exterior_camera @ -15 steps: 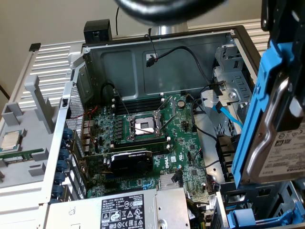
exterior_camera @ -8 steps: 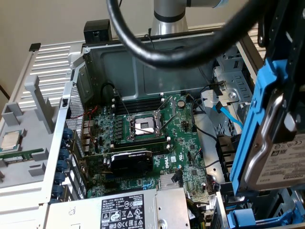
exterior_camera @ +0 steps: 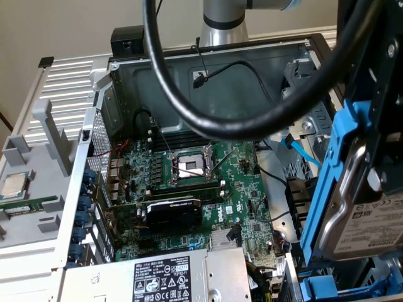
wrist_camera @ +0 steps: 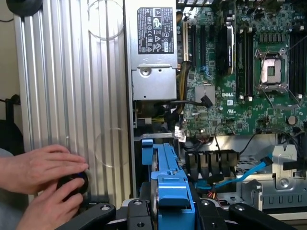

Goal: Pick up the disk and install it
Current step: 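Insert the disk into the insertion slot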

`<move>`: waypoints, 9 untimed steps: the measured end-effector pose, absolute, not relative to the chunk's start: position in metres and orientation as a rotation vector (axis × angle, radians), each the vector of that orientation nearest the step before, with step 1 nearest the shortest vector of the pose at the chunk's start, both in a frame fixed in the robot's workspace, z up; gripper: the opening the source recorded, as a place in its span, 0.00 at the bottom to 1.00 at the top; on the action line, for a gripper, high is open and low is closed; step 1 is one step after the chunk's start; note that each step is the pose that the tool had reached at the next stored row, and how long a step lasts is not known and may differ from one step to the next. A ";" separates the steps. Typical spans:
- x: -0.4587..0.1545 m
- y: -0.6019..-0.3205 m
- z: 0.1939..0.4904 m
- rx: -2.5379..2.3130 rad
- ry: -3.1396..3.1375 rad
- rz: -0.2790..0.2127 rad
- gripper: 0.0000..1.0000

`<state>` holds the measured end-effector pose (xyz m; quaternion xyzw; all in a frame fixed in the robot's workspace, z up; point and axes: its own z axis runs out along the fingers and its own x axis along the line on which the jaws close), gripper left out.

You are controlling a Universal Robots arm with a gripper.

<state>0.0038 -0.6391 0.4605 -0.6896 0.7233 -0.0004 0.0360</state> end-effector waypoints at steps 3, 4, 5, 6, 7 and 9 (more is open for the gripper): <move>0.004 -0.638 0.459 -2.121 2.224 0.000 0.37; 0.004 -0.637 0.458 -2.122 2.224 0.000 0.37; 0.004 -0.636 0.458 -2.123 2.224 0.000 0.37; 0.004 -0.636 0.457 -2.124 2.223 0.000 0.37; 0.004 -0.635 0.457 -2.126 2.221 0.000 0.37; 0.004 -0.635 0.456 -2.131 2.217 0.001 0.37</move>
